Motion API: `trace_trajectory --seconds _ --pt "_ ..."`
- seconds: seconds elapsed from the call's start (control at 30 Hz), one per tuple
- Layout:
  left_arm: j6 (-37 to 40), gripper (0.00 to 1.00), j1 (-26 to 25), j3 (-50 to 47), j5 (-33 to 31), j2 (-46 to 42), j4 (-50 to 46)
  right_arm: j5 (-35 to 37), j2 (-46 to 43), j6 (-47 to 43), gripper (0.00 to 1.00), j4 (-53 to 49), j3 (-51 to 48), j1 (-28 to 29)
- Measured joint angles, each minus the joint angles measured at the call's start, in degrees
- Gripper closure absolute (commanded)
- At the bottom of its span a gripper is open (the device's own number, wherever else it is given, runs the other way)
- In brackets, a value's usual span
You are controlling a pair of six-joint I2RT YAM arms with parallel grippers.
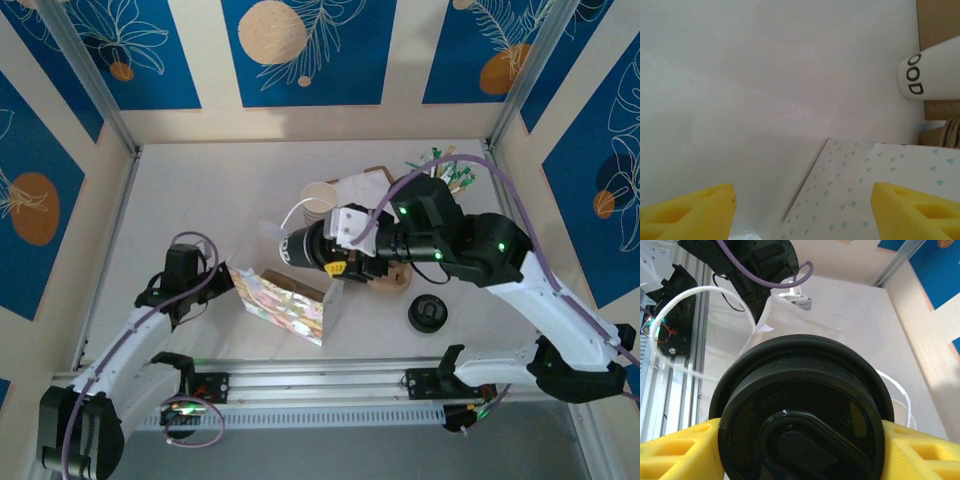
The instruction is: Pack the takeout coffee
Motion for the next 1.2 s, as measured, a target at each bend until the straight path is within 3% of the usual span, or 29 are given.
trace_trajectory --seconds 0.47,0.83,1.2 --pt "-5.01 0.29 -8.15 -3.87 -0.07 -6.21 1.57 -1.75 6.60 3.61 0.33 -6.12 1.62 0.42" --pt "-6.21 0.29 -16.33 -4.02 -0.44 -3.43 6.49 -2.69 9.33 1.92 0.33 -9.60 1.57 0.15" --pt "-5.03 0.29 -17.42 -4.02 0.00 -2.84 7.89 -4.04 12.46 -2.32 0.36 -11.21 -0.63 -0.68"
